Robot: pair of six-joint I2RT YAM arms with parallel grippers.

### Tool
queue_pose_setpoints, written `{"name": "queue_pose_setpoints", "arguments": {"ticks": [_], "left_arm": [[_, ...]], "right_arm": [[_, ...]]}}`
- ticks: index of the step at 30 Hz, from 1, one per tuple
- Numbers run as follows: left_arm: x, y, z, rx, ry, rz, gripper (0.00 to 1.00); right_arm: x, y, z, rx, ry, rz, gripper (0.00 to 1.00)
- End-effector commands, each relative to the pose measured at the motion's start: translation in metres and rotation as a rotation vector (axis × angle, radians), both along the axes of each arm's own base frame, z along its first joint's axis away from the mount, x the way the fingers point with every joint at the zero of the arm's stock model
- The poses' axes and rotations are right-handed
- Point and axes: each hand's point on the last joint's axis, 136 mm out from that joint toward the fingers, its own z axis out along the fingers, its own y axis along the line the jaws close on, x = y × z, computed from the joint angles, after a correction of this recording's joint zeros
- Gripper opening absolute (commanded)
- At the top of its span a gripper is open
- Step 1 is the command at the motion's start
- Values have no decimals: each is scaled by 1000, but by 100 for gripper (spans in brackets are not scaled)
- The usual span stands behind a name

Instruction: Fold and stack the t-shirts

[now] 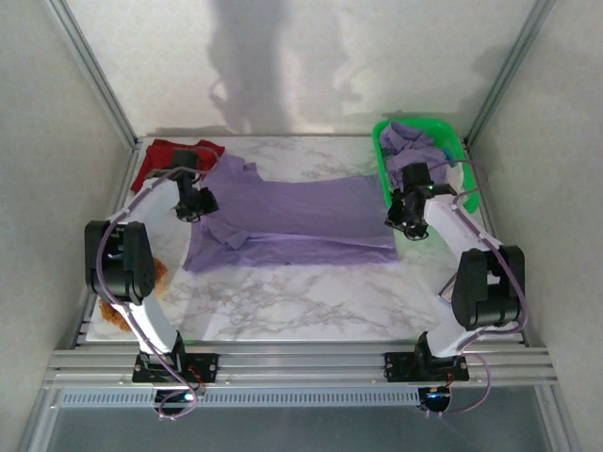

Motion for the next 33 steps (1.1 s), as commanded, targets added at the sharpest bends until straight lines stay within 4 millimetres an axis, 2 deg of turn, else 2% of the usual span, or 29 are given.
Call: {"name": "queue_pose_setpoints", "arguments": {"ticks": [1, 3, 6, 10, 13, 20, 24, 28, 33], "left_arm": [[4, -1, 27, -21, -70, 3, 58], [-4, -2, 29, -29, -69, 7, 64], [-19, -12, 24, -79, -52, 3, 65], [-36, -39, 9, -159, -15, -34, 74], [-45, -49, -4, -177, 4, -35, 75], [-45, -52, -22, -195, 13, -18, 76], [-44, -48, -30, -182, 23, -6, 76], [-46, -38, -39, -134, 44, 10, 77], [-42, -34, -46, -163, 35, 19, 78]], "right_arm": [[-15, -1, 18, 16, -8, 9, 37], [-22, 1, 19, 36, -13, 2, 37], [-33, 4, 20, 65, -15, -7, 37], [-37, 5, 17, 78, -2, -7, 38], [-37, 7, 15, 84, 8, -8, 38], [-34, 20, 26, 148, -1, 7, 38], [-41, 52, 30, 223, -2, 35, 38], [-46, 75, 27, 269, 0, 35, 39], [-47, 129, 24, 381, 10, 83, 42]]}}
